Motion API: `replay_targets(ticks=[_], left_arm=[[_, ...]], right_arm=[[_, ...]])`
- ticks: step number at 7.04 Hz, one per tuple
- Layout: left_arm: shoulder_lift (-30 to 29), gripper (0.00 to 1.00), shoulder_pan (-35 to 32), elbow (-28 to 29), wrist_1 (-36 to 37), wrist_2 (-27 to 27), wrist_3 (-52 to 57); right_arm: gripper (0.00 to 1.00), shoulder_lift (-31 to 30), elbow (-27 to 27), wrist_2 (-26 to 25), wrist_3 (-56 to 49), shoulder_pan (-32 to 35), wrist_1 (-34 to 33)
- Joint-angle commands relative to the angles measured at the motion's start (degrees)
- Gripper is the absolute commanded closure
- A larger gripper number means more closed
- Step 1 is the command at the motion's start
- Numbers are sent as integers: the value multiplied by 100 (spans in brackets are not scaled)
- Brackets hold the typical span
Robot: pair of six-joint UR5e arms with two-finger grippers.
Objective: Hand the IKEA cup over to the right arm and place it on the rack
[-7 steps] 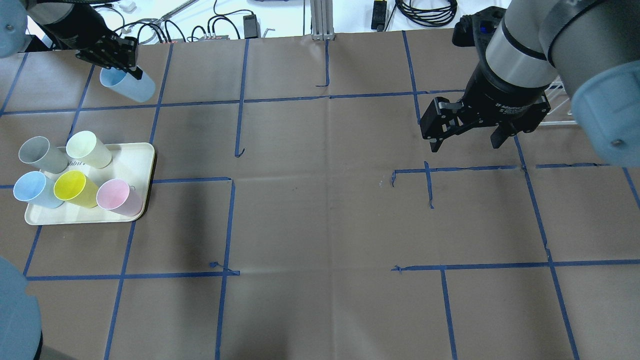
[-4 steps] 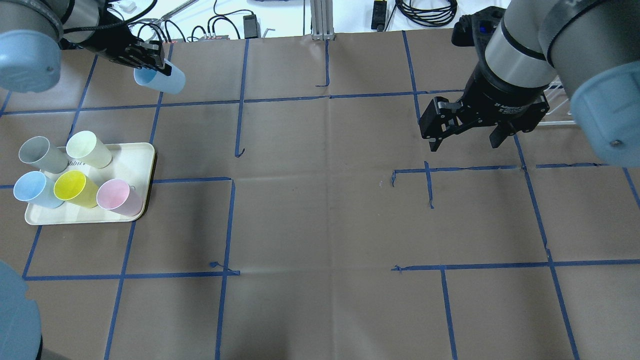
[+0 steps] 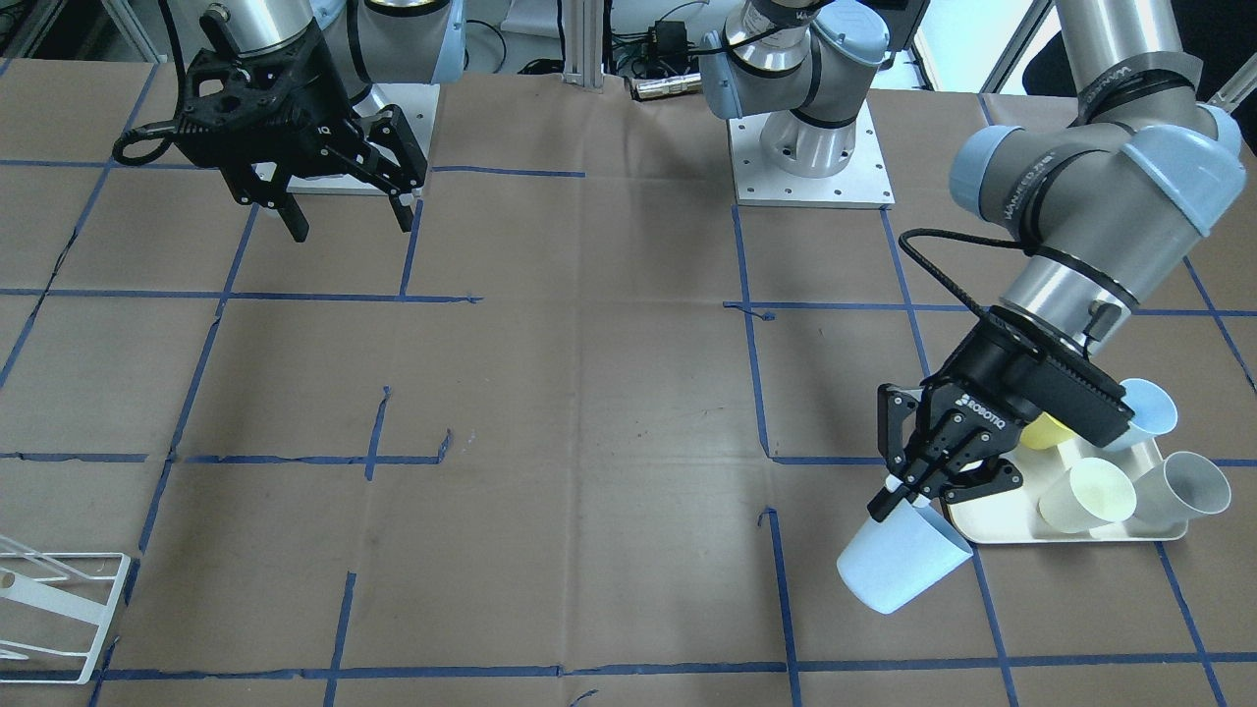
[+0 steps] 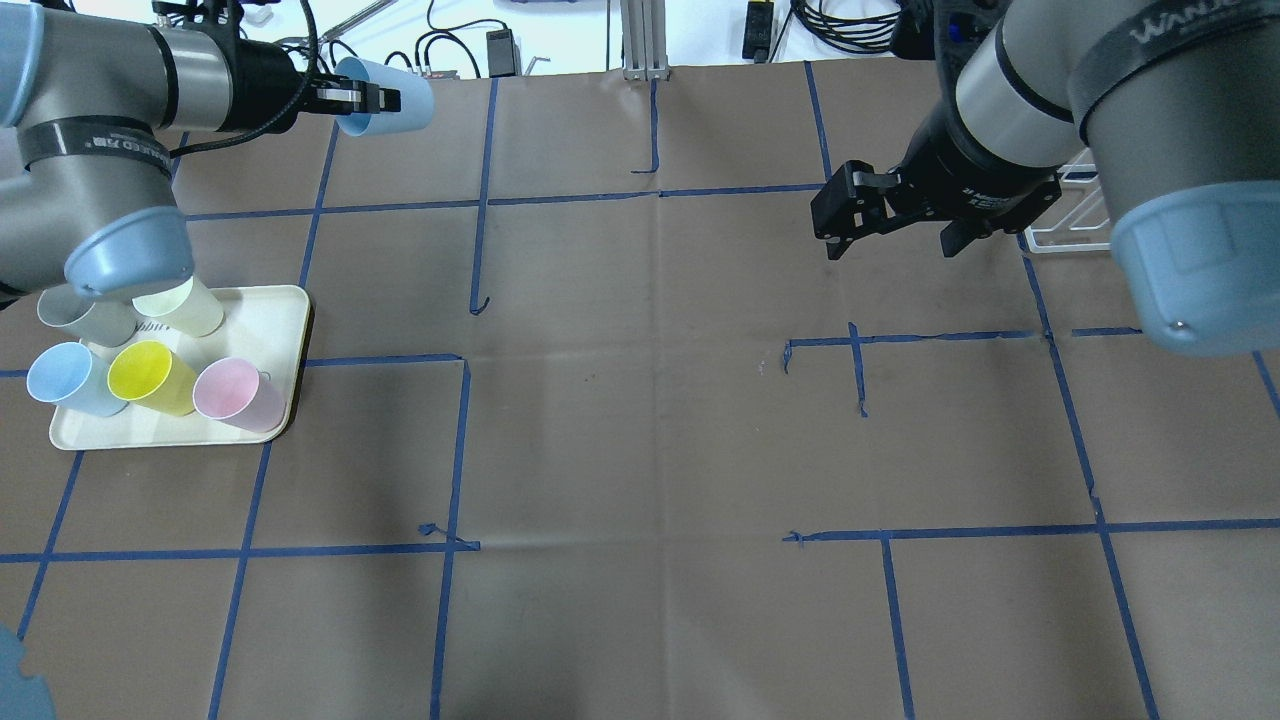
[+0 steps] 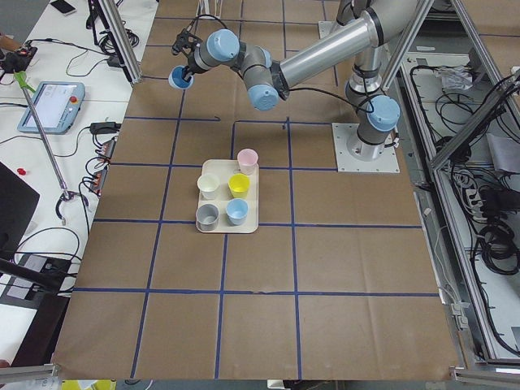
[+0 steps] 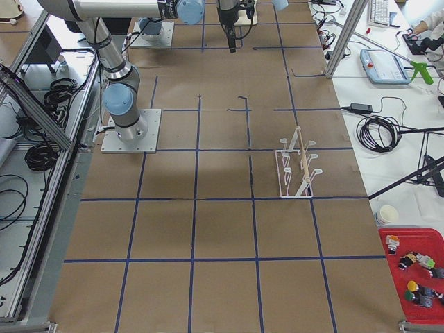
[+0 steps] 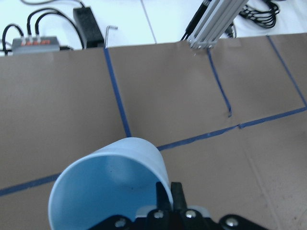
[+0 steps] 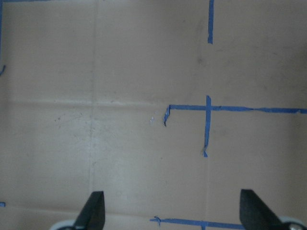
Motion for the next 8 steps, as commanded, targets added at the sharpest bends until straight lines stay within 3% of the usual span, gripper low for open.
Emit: replay_targets(ticks=[1, 3, 6, 8], left_arm=[[-148, 100, 8, -725, 1624, -880, 19], [-366, 100, -105, -824, 2425, -2229, 62], [-1288, 100, -484, -824, 4515, -3093, -120], [-1422, 100, -598, -833, 5368, -3159, -1293]], right_arm=[[0, -19, 525, 661, 33, -6, -1504], [0, -20, 642, 1766, 907, 3, -2510], [1, 42, 1113, 3157, 3557, -6, -4589], [1, 68, 1633, 3292, 5132, -15, -5911]])
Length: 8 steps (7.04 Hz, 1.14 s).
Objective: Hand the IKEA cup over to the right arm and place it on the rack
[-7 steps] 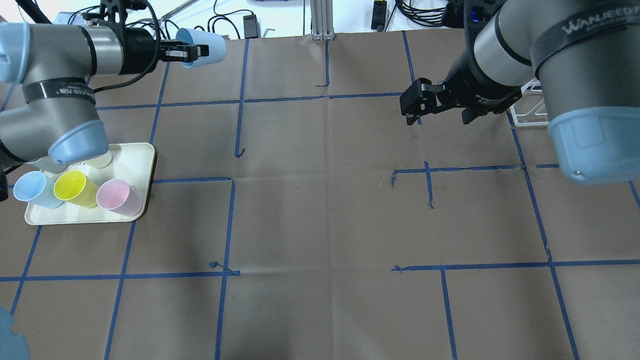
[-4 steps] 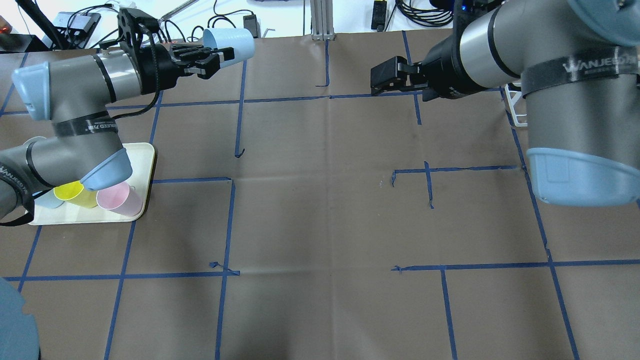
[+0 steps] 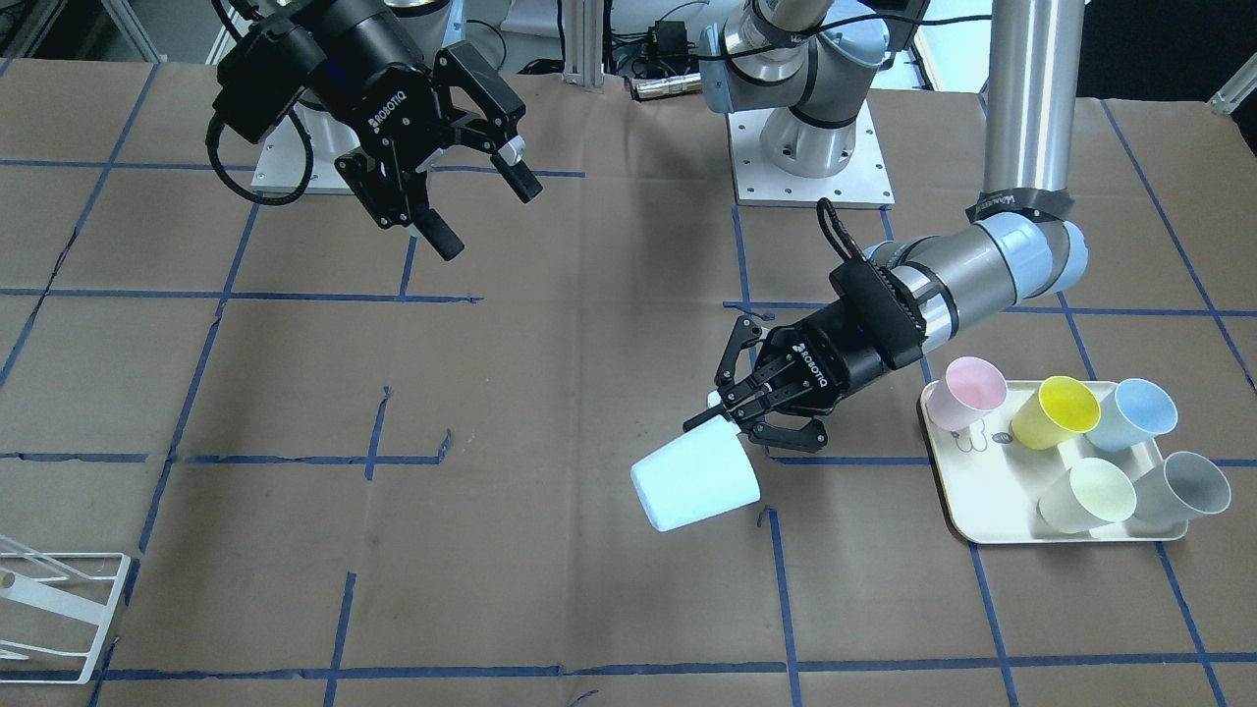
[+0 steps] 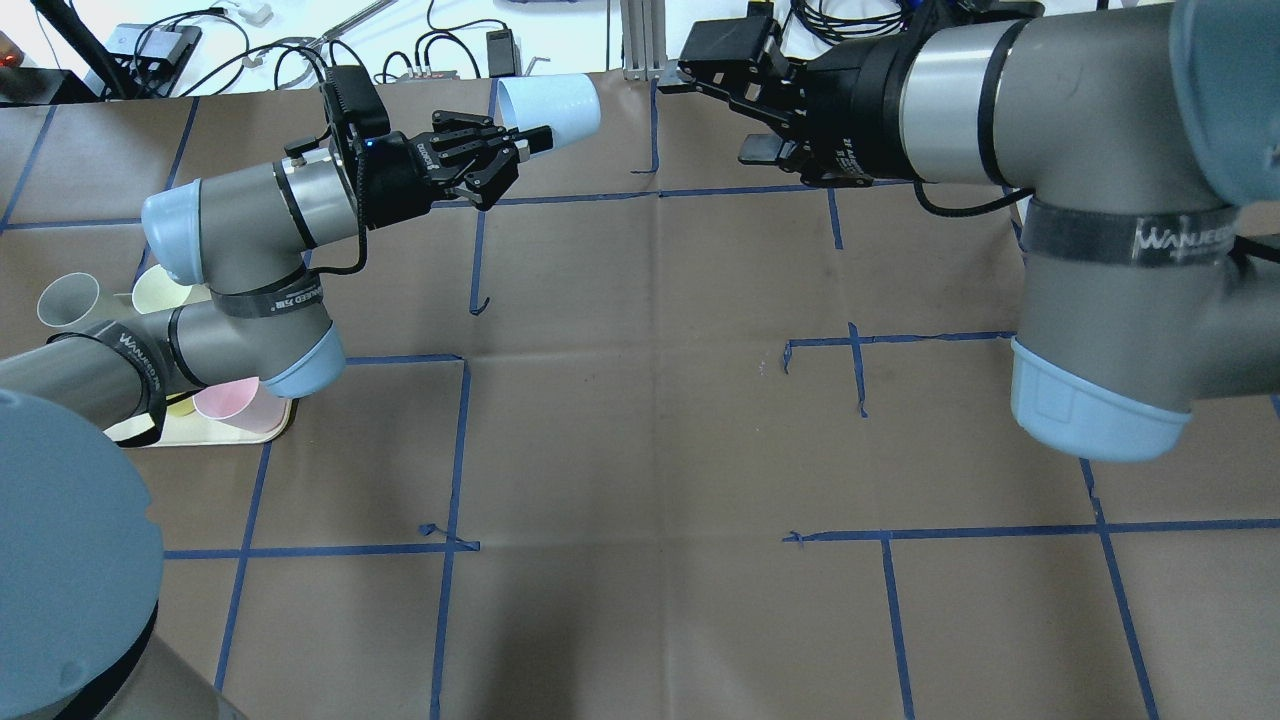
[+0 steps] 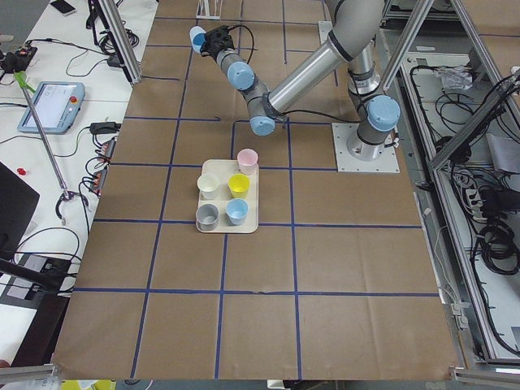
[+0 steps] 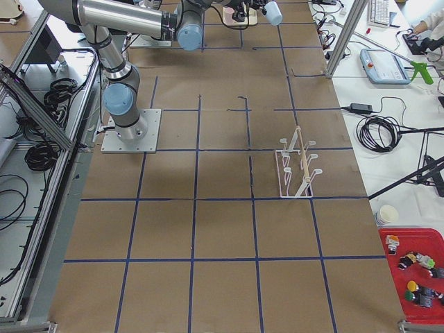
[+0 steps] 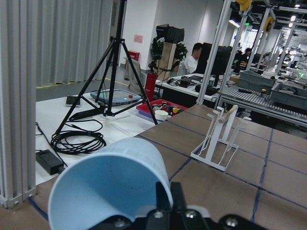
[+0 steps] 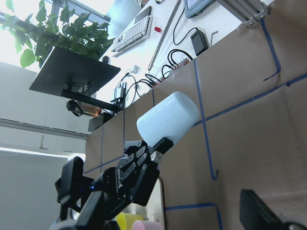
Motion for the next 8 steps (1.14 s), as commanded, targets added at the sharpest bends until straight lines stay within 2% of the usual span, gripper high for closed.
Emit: replay_targets(ticks=[1, 2, 3, 4, 5, 7, 8], left_arm=[[-40, 100, -55, 5, 780, 61, -1100], [-118, 100, -89, -3, 799, 593, -1148], [-110, 100, -124, -64, 817, 651, -1157], [-75, 100, -212, -326, 1043, 817, -1166], [-83, 100, -256, -529, 1246, 1097, -1166], [-5, 100, -615, -531, 1292, 1126, -1166], [22, 100, -643, -496, 1292, 1143, -1166]], right_arm=[[2, 15, 581, 105, 1606, -31, -1312], [2, 24, 914, 88, 2230, -40, -2109], [2, 24, 1100, 79, 2715, -48, -2500], [2, 163, 1198, -8, 2972, -66, -3244], [1, 800, 1164, -9, 3062, -66, -4113], [1, 1935, 1067, 17, 3981, -40, -5976], [1, 2306, 1058, -9, 4003, -22, -6159]])
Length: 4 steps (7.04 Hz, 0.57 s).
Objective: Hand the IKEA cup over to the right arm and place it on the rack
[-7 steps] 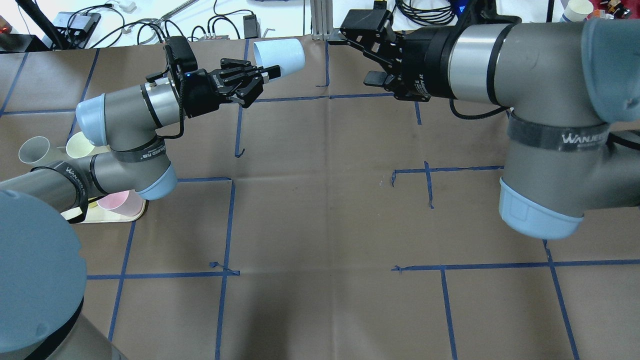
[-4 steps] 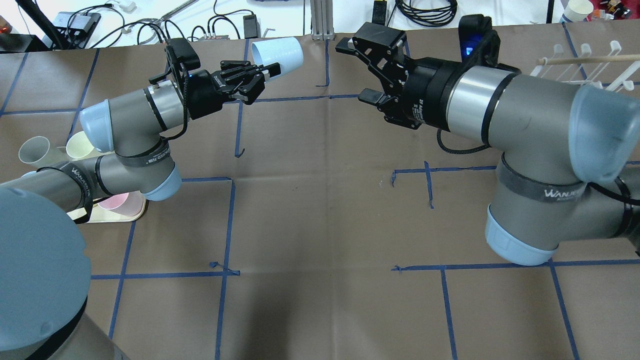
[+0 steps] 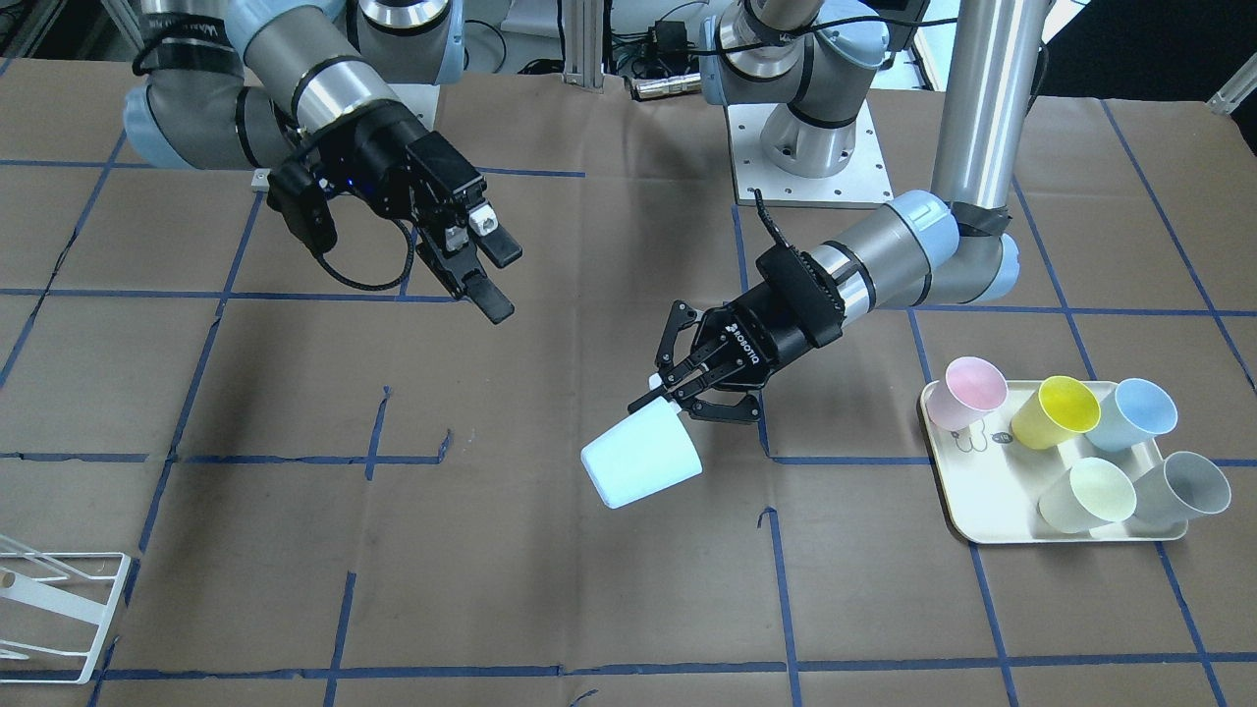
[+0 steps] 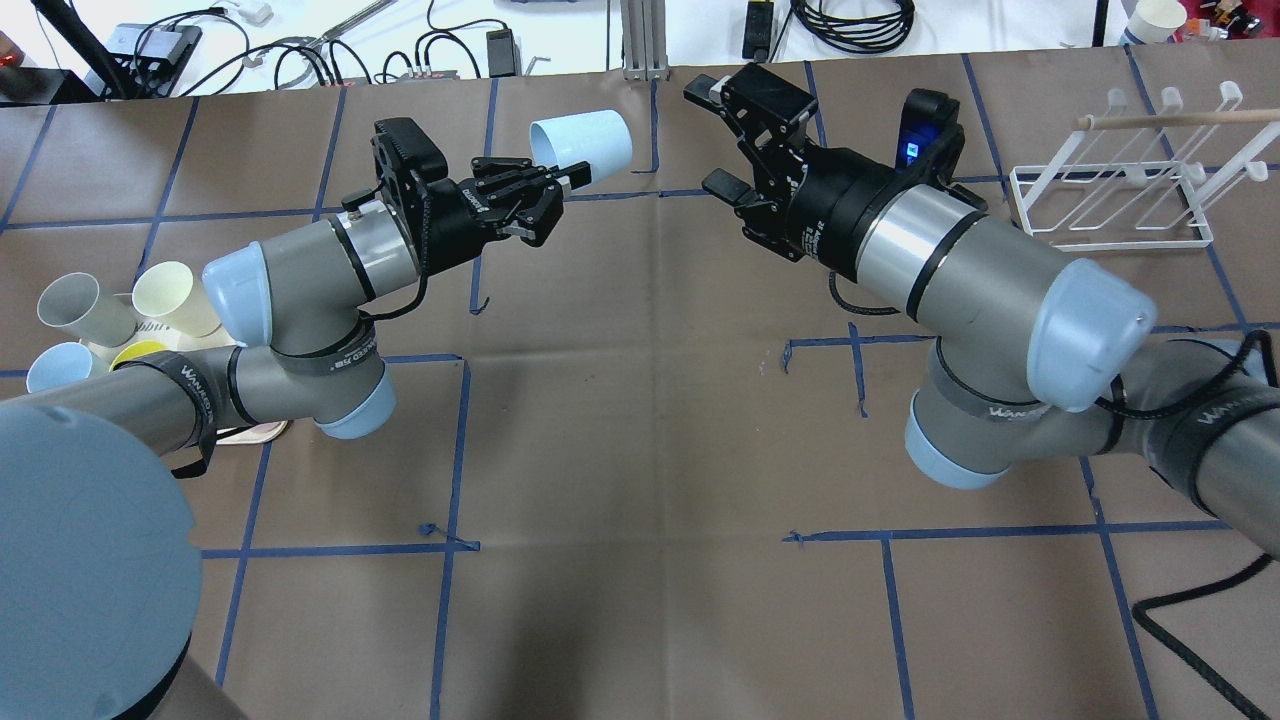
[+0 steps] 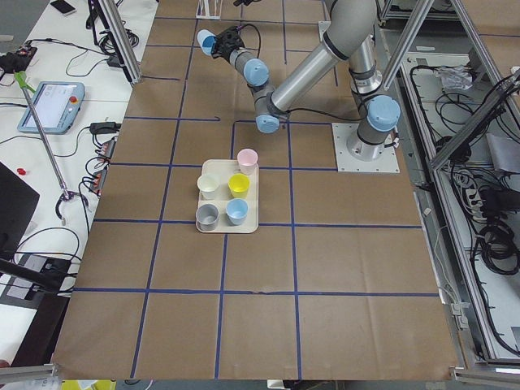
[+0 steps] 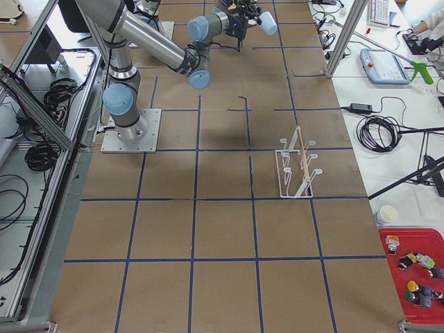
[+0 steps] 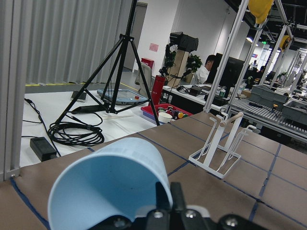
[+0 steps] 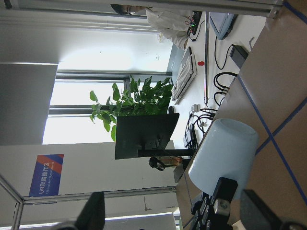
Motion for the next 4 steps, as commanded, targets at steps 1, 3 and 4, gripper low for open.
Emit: replay_targets(ticks=[1, 3, 4], left_arm=[[46, 100, -104, 25, 18, 32, 0], [46, 100, -95, 16, 18, 23, -27], [55, 100, -86, -1, 27, 23, -27]], right_arm=[[0, 718, -10, -18, 168, 15, -500], [0, 930, 16, -44, 159, -11, -403], [0, 1070, -80, -201, 168, -3, -177]])
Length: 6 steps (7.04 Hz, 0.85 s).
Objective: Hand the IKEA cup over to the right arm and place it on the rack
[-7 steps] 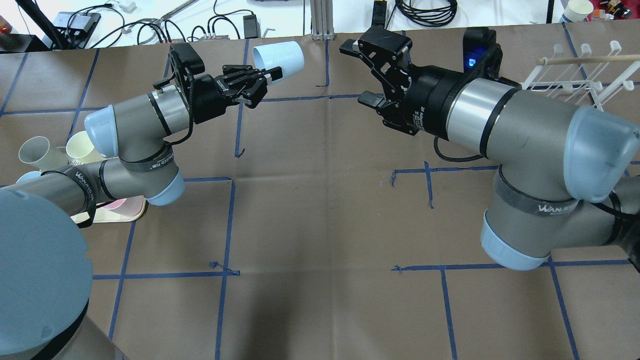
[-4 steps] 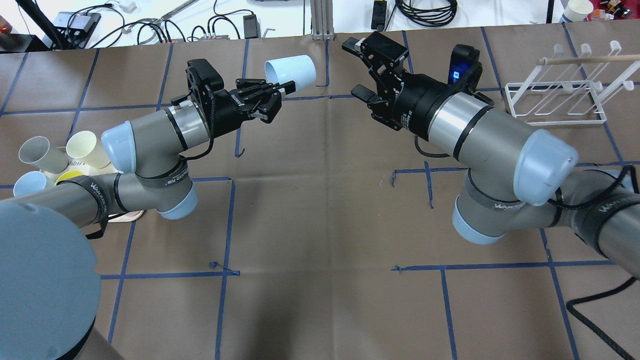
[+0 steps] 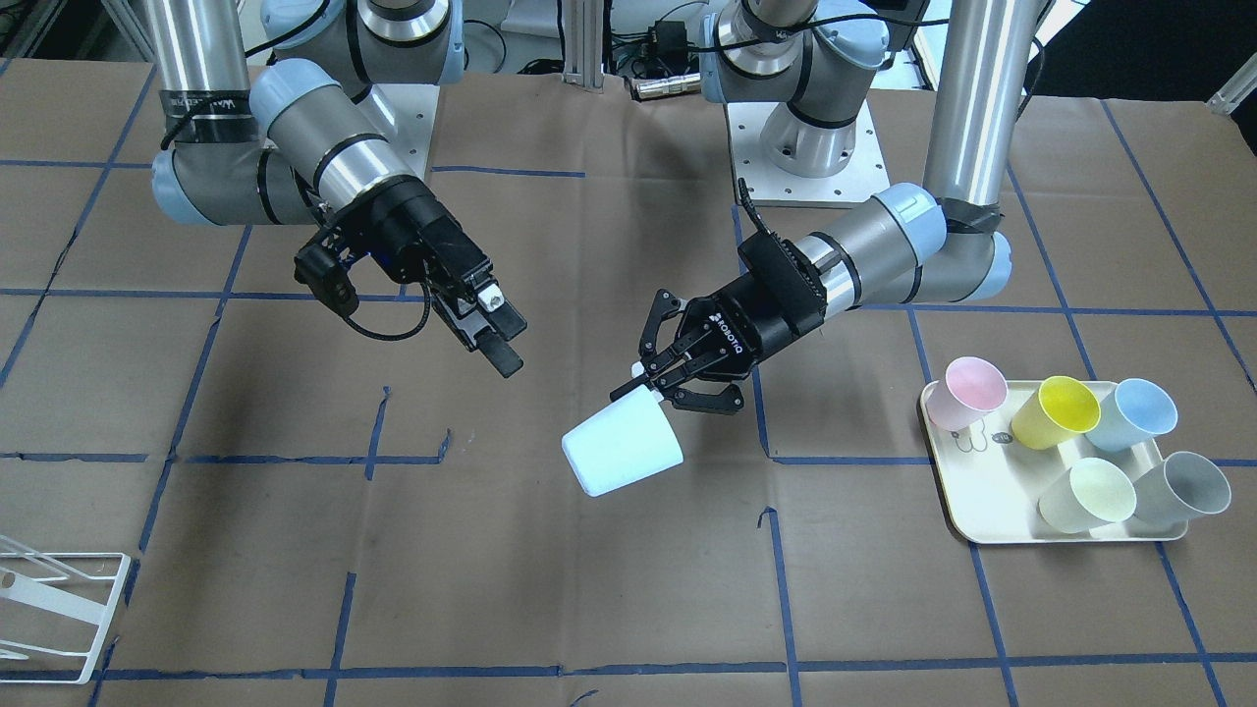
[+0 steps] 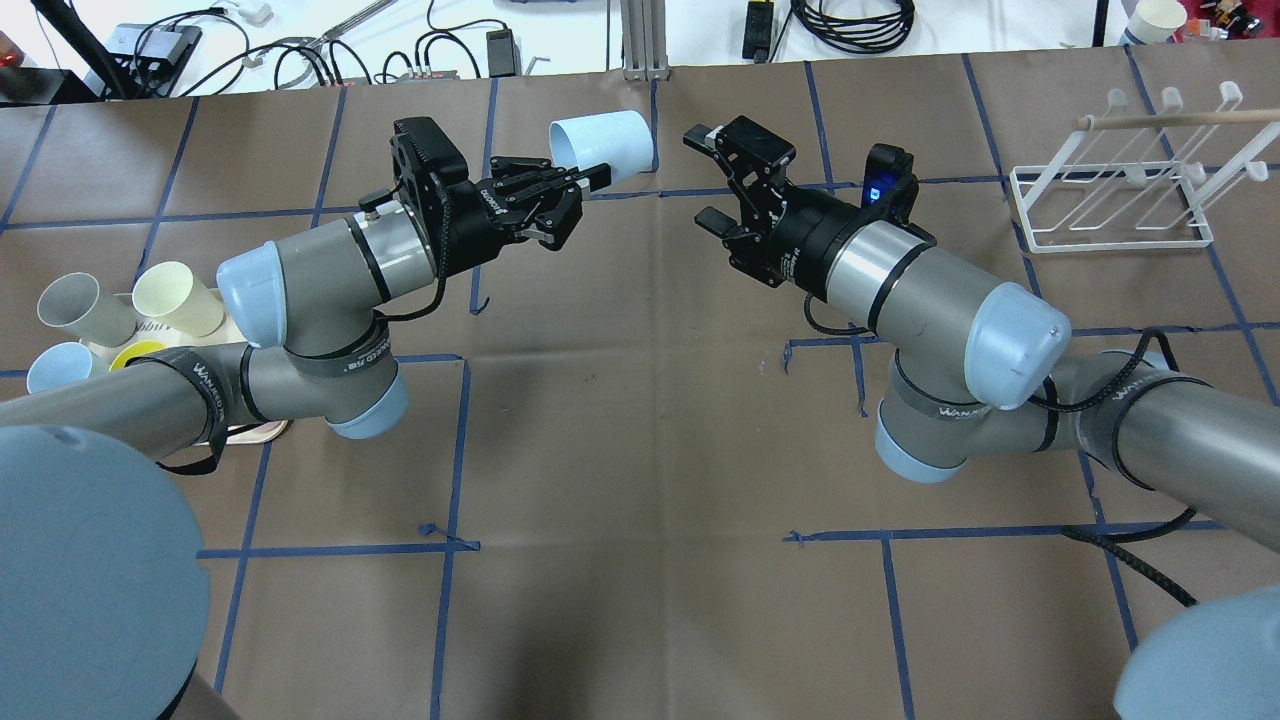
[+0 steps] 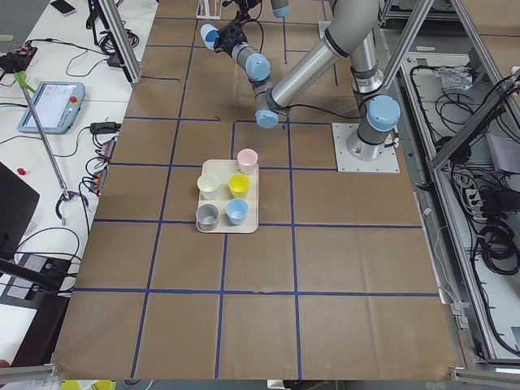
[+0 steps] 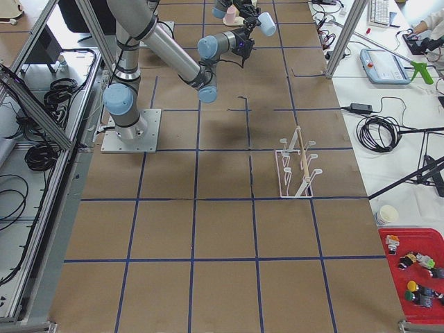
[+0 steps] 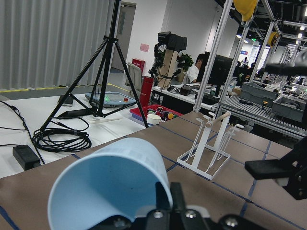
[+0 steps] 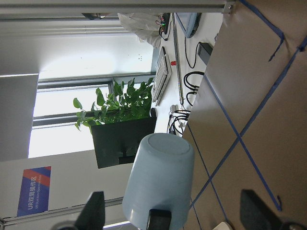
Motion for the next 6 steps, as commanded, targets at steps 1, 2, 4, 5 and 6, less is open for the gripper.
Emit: replay_targets(ticks=[1, 2, 4, 5, 6], left_arm=[[7, 100, 7, -14, 7, -3, -15], [16, 100, 7, -14, 7, -11, -16], [16, 100, 7, -5, 7, -3, -51], [16, 100, -2, 3, 7, -3, -42], [16, 100, -2, 12, 7, -3, -51]], right_arm=[[0, 225, -141, -117, 7, 36, 201], [0, 243, -168, -125, 41, 45, 218], [1, 235, -474, -753, 1036, 306, 210], [1, 243, -606, -1202, 1226, 569, 175], [1, 261, -642, -1415, 1237, 642, 174]])
